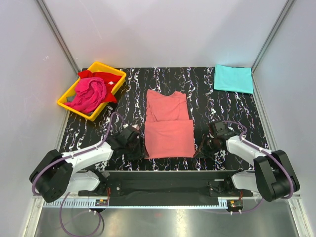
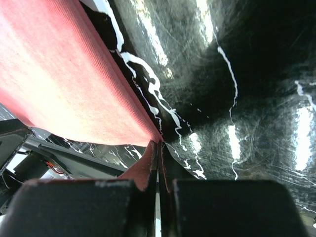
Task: Fold and stack the t-shirts
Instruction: Fold the tshirt
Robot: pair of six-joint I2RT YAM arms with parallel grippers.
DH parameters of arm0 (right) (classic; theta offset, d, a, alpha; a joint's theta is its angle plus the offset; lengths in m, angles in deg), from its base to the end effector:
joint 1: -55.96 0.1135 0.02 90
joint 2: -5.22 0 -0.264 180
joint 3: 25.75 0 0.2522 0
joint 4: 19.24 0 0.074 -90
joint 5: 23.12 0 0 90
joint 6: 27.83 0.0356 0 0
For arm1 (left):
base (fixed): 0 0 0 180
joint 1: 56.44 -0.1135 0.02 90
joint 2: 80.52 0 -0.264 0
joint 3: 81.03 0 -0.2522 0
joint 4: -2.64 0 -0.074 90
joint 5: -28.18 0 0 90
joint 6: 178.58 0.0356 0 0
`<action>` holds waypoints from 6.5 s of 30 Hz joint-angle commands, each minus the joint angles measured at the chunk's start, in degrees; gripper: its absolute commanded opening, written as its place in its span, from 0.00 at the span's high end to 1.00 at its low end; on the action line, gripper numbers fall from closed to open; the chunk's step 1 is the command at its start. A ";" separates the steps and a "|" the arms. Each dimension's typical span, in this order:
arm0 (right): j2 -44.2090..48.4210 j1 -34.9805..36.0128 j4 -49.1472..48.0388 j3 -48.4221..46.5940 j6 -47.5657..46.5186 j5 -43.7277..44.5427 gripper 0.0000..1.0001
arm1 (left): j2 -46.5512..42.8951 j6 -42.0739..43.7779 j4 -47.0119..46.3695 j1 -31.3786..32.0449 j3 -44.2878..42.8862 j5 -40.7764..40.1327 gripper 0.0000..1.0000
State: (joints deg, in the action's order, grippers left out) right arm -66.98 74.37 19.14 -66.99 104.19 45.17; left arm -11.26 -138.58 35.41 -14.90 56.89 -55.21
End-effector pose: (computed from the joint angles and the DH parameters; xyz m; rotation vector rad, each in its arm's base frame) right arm 0.1793 0.0736 0.1349 0.4986 2.8855 0.7534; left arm 0.1512 -0.1394 0.1505 -0.1624 2.7803 -0.6478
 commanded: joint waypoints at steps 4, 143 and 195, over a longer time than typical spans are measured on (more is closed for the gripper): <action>3.03 1.01 0.78 1.29 1.22 2.11 1.00 | 3.96 -0.45 0.76 0.38 3.36 -0.02 0.61; -11.54 -4.87 13.44 -37.27 -6.33 -7.55 1.00 | 17.04 0.96 12.02 -24.93 -34.77 29.77 1.00; -70.37 -14.99 1.66 -104.37 -10.02 -16.52 0.08 | 69.53 -6.97 -21.11 -39.52 -88.51 32.94 0.34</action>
State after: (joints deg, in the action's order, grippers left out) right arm -144.77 58.72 19.80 -173.81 98.09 28.40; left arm 64.03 -151.17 13.53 -54.90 -34.43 -21.37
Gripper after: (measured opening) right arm 0.927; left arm 0.623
